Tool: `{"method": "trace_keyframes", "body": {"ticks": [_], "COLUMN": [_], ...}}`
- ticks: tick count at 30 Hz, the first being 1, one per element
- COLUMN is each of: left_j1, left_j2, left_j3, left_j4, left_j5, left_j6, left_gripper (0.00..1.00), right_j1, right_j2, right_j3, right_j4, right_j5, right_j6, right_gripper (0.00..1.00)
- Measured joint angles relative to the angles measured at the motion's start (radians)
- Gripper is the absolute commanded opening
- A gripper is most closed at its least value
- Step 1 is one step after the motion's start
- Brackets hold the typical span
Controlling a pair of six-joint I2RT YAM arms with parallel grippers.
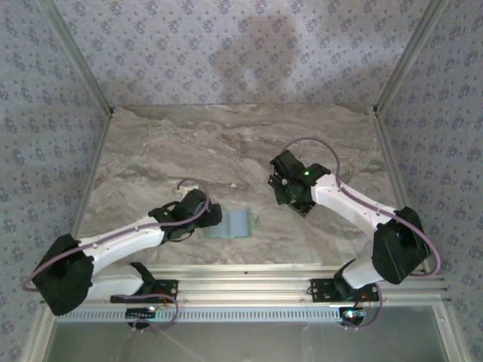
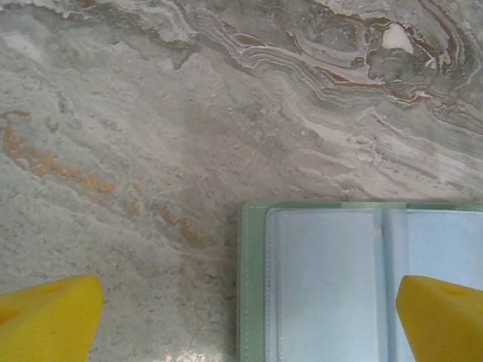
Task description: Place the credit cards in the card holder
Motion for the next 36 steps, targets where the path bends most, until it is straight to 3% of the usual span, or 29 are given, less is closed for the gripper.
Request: {"method": "trace_keyframes", "body": {"ticks": [26, 36], "left_j1": [0.013, 0.018], "left_j2": [0.007, 0.005], "left_j3": [0.002, 0.002], "left_j4": [0.000, 0.000], "left_j5": [0.013, 0.017], "left_j6": [0.006, 0.005], "left_gripper": [1.00, 1.00], "right_j1": [0.005, 0.011], "right_j2": [0.406, 0.443], "right_j3": [0.271, 0.286], "right_j4": [0.016, 0.014], "right_j5": [0.182, 0.196], "right_j6": [-0.170, -0.196], "right_gripper": [0.35, 0.21]}}
